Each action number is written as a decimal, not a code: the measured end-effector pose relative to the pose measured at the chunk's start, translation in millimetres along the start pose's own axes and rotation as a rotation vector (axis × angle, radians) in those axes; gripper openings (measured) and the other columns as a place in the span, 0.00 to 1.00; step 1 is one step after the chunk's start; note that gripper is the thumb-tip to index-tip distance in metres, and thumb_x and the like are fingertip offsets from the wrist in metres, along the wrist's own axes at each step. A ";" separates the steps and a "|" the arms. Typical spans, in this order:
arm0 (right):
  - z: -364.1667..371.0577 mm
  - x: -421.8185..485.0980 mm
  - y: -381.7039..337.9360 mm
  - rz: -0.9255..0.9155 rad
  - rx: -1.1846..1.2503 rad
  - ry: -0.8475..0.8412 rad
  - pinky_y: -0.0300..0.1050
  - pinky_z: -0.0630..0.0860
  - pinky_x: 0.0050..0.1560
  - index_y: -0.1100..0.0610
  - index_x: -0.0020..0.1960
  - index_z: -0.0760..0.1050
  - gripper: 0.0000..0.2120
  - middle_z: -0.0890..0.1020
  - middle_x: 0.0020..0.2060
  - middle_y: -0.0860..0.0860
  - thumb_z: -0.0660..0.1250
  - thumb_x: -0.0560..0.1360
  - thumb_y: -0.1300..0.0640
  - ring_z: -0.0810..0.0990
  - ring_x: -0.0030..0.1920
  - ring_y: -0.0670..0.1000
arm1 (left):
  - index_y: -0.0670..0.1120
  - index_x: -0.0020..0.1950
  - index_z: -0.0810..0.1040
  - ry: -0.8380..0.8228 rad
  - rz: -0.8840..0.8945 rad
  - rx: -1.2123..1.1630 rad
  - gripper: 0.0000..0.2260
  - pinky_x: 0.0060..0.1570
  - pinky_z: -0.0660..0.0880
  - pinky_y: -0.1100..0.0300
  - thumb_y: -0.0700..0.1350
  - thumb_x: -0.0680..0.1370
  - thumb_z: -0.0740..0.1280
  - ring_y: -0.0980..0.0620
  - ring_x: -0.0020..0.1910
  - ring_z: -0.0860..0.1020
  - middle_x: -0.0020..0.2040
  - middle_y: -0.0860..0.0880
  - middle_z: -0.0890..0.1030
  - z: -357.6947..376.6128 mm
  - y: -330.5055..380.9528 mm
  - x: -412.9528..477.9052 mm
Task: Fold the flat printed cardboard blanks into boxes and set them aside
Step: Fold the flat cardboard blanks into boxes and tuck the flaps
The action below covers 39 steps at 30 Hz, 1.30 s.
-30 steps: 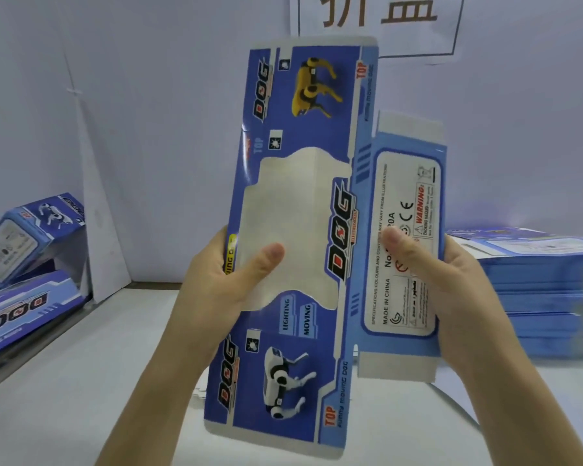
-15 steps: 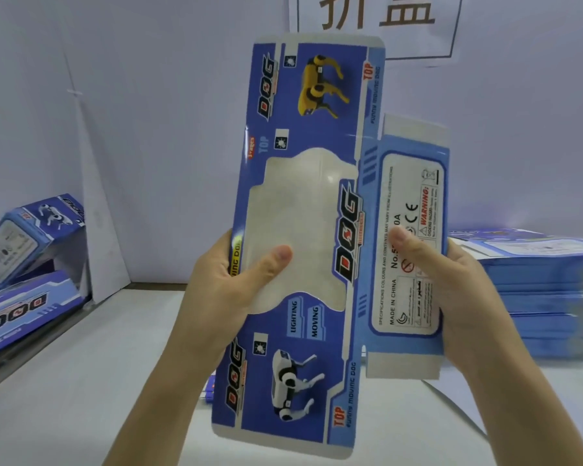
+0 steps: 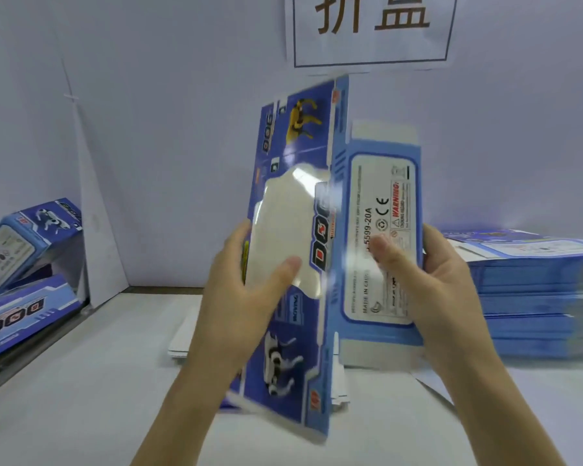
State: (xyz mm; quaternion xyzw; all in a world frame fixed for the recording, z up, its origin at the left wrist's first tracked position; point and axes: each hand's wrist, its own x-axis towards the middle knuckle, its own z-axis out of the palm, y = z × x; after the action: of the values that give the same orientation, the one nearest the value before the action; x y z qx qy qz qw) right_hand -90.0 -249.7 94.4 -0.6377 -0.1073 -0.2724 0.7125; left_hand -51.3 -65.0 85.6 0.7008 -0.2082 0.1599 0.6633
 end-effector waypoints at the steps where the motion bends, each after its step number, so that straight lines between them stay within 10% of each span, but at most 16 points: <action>1: 6.0 -0.7 0.9 -0.042 -0.007 -0.007 0.39 0.81 0.35 0.52 0.56 0.77 0.16 0.86 0.46 0.47 0.70 0.69 0.51 0.86 0.44 0.49 | 0.64 0.66 0.67 -0.064 0.008 0.006 0.27 0.43 0.80 0.64 0.61 0.68 0.71 0.61 0.55 0.79 0.57 0.62 0.78 3.9 0.5 -1.2; 5: 18.5 -4.2 8.3 -0.118 -0.039 -0.201 0.43 0.82 0.45 0.52 0.63 0.76 0.18 0.85 0.53 0.50 0.66 0.74 0.52 0.84 0.53 0.50 | 0.60 0.66 0.69 -0.221 0.026 -0.132 0.31 0.43 0.79 0.66 0.59 0.65 0.74 0.59 0.54 0.81 0.56 0.59 0.81 15.9 2.0 -8.6; 10: 10.3 -0.6 12.4 -0.151 -0.197 -0.199 0.33 0.74 0.59 0.45 0.64 0.76 0.16 0.80 0.62 0.42 0.62 0.77 0.47 0.74 0.65 0.39 | 0.60 0.49 0.82 0.004 0.036 -0.213 0.13 0.37 0.79 0.65 0.56 0.65 0.75 0.56 0.45 0.84 0.47 0.56 0.85 5.4 2.1 -5.3; 13: 1.9 5.5 13.1 -0.132 -0.192 -0.072 0.25 0.73 0.50 0.48 0.69 0.70 0.22 0.78 0.61 0.40 0.66 0.75 0.49 0.76 0.57 0.30 | 0.65 0.41 0.83 0.066 0.019 -0.257 0.09 0.32 0.79 0.64 0.58 0.62 0.75 0.55 0.40 0.85 0.42 0.56 0.86 -6.1 4.5 -2.9; 20: -7.2 4.8 10.9 0.045 -0.027 -0.202 0.33 0.78 0.40 0.54 0.59 0.78 0.18 0.86 0.50 0.46 0.65 0.71 0.50 0.85 0.48 0.44 | 0.62 0.62 0.69 0.179 0.145 -0.115 0.19 0.41 0.77 0.69 0.60 0.72 0.65 0.66 0.49 0.80 0.52 0.66 0.81 7.3 2.2 -3.4; 26: 5.3 1.5 15.7 -0.011 -0.156 -0.354 0.48 0.76 0.61 0.46 0.70 0.70 0.23 0.82 0.60 0.43 0.66 0.76 0.51 0.81 0.60 0.48 | 0.59 0.74 0.62 -0.099 -0.122 -0.212 0.40 0.66 0.69 0.49 0.68 0.65 0.69 0.54 0.65 0.75 0.67 0.58 0.75 -1.3 -1.9 -1.1; 29: 2.5 2.3 15.1 -0.005 -0.173 -0.346 0.37 0.76 0.58 0.44 0.71 0.70 0.25 0.81 0.61 0.41 0.66 0.74 0.48 0.79 0.61 0.44 | 0.54 0.70 0.68 -0.026 -0.075 -0.306 0.33 0.60 0.74 0.42 0.57 0.67 0.74 0.46 0.57 0.81 0.58 0.50 0.82 -5.3 -2.0 1.7; 34: 1.6 4.0 17.0 0.151 -0.265 -0.218 0.51 0.71 0.68 0.40 0.73 0.64 0.40 0.74 0.68 0.46 0.74 0.65 0.35 0.76 0.65 0.45 | 0.40 0.61 0.77 -0.044 -0.158 -0.511 0.30 0.40 0.80 0.51 0.55 0.64 0.73 0.43 0.47 0.84 0.51 0.41 0.83 -10.0 -3.8 1.7; 39: -0.5 2.0 10.6 0.133 -0.143 -0.315 0.27 0.76 0.42 0.49 0.70 0.70 0.28 0.85 0.52 0.43 0.65 0.71 0.45 0.83 0.50 0.38 | 0.50 0.69 0.68 0.045 -0.050 -0.352 0.39 0.50 0.78 0.40 0.54 0.61 0.76 0.41 0.50 0.83 0.53 0.43 0.84 -9.2 -9.9 6.4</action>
State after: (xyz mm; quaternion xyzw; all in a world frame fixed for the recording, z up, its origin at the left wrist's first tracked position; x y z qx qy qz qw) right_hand -82.9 -250.2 86.3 -0.7270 -0.1558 -0.1283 0.6563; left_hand -40.3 -56.1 80.9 0.5749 -0.2006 0.1202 0.7841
